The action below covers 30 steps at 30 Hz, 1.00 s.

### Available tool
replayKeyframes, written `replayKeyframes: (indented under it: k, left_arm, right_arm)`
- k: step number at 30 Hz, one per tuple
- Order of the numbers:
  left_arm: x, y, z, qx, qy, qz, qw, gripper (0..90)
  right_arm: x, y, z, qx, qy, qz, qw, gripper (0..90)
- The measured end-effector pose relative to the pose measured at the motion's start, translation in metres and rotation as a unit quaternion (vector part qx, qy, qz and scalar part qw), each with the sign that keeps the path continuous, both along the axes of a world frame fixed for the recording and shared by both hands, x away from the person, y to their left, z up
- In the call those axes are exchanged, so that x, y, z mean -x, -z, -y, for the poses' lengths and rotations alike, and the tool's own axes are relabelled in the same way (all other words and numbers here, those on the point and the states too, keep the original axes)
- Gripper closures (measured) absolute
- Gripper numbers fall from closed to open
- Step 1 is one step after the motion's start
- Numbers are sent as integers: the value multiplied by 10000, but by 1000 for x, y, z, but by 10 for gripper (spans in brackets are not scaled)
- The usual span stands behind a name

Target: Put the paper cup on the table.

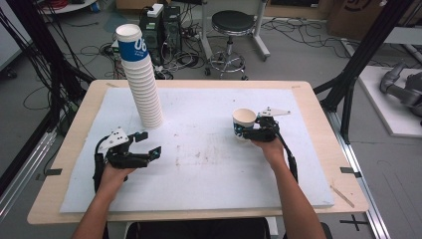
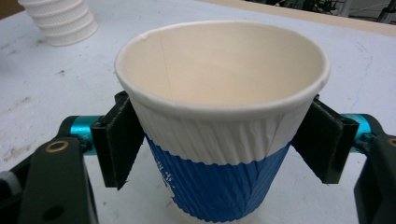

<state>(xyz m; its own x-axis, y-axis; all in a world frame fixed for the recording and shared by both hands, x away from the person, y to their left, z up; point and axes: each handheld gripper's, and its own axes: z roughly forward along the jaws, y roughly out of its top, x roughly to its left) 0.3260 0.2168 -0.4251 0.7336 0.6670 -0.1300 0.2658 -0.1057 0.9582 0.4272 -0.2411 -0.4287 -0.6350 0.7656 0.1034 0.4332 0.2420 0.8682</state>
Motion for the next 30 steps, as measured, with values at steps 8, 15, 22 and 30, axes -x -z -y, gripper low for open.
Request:
replayKeyframes:
  k: [8, 15, 22, 30]
  left_arm:
    - [0, 1, 1, -43, -1, -21, 10000, 171]
    - [0, 1, 1, -43, -4, -37, 10000, 171]
    - [0, 1, 0, -39, -4, -42, 10000, 171]
    - [0, 1, -1, -28, -37, -46, 10000, 171]
  right_arm:
    - [7, 3, 3, 50, -9, 57, 10000, 223]
    - [12, 5, 6, 130, -82, -61, 9999, 201]
    - [18, 13, 10, 300, -54, -172, 9994, 202]
    - [33, 11, 25, 402, -114, -207, 9989, 202]
